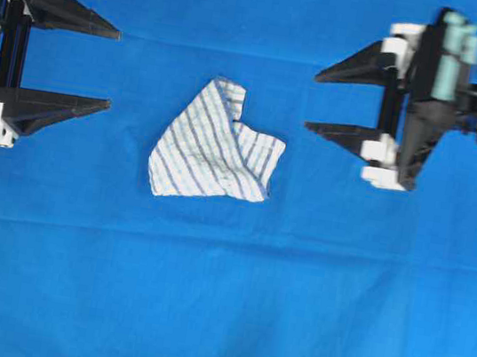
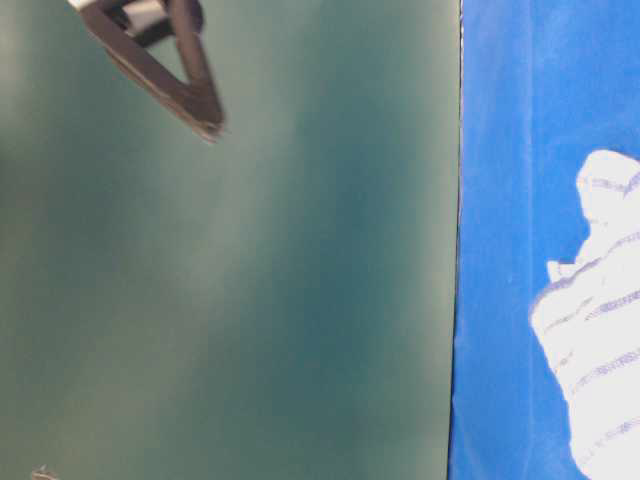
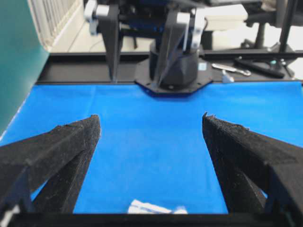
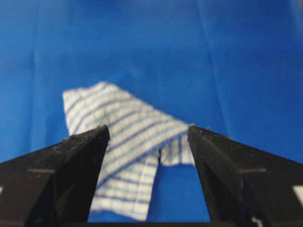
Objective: Hand over the towel.
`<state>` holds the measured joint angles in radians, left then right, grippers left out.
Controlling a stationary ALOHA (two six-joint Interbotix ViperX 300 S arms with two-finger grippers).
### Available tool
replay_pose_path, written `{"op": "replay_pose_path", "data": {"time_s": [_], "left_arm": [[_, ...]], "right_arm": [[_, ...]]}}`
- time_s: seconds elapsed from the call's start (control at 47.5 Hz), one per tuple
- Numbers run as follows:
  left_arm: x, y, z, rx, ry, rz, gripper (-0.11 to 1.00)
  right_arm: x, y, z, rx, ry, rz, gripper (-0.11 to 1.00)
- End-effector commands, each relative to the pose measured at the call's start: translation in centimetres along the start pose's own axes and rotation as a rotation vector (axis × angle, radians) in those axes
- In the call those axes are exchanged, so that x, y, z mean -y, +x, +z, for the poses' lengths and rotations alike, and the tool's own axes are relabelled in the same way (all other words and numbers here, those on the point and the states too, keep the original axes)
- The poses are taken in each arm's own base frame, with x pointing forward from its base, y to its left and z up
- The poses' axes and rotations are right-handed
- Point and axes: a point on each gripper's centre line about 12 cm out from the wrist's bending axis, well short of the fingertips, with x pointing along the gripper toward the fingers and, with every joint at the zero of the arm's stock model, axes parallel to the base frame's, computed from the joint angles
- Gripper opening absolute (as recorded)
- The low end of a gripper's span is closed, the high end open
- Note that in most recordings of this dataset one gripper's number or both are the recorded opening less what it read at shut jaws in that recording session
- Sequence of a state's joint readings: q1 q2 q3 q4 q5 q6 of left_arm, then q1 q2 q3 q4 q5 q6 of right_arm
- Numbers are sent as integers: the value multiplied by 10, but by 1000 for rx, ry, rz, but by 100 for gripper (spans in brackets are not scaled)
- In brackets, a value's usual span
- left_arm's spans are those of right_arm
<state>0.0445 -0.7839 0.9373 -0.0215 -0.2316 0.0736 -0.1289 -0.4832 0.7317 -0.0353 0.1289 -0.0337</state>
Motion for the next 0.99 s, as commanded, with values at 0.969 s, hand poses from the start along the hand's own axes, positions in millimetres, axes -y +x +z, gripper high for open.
{"op": "replay_pose_path", "data": {"time_s": [0.969], "left_arm": [[-1,-76,-30,20,32,16,93]], "right_arm": [[-2,-115,-33,228,20,-11,71]]}}
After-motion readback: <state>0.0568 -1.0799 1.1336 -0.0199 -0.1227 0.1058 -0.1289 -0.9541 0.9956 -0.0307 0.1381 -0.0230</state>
